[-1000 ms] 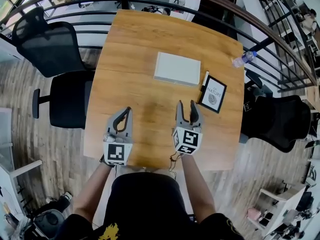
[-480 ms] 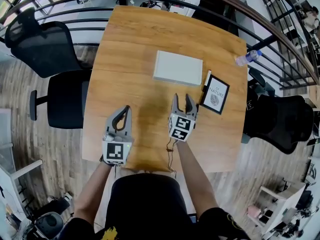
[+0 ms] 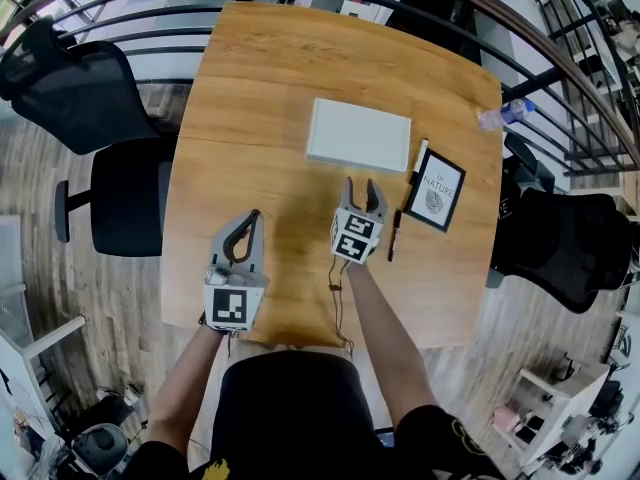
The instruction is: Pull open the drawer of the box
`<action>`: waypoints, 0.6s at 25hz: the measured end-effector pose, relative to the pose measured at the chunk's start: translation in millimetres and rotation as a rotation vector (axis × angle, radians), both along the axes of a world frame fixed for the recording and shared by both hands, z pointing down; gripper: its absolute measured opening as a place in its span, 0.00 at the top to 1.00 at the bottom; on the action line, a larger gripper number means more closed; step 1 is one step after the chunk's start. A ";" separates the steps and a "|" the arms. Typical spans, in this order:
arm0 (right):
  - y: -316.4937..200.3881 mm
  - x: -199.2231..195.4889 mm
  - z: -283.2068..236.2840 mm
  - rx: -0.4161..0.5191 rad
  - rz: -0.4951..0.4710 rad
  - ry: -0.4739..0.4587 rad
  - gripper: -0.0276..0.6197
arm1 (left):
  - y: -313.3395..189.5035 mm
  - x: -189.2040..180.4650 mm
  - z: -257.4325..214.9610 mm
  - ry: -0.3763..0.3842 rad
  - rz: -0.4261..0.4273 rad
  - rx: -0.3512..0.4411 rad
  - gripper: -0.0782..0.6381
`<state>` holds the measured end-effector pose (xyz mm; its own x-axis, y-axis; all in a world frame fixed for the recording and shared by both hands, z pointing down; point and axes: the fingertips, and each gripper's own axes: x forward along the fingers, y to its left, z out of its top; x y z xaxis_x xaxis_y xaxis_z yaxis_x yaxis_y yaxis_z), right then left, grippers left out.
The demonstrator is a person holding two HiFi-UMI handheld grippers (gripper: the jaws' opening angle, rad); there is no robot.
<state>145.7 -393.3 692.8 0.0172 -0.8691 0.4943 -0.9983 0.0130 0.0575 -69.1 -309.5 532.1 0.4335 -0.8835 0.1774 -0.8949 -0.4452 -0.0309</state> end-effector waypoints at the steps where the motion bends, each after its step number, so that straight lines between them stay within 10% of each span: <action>1: -2.9 0.6 5.1 -0.012 0.003 0.000 0.68 | -1.4 0.7 1.0 0.000 0.000 -0.001 0.88; 15: -30.6 -3.5 29.8 -0.066 -0.007 0.009 0.73 | -2.7 2.2 13.3 0.007 -0.010 -0.035 0.88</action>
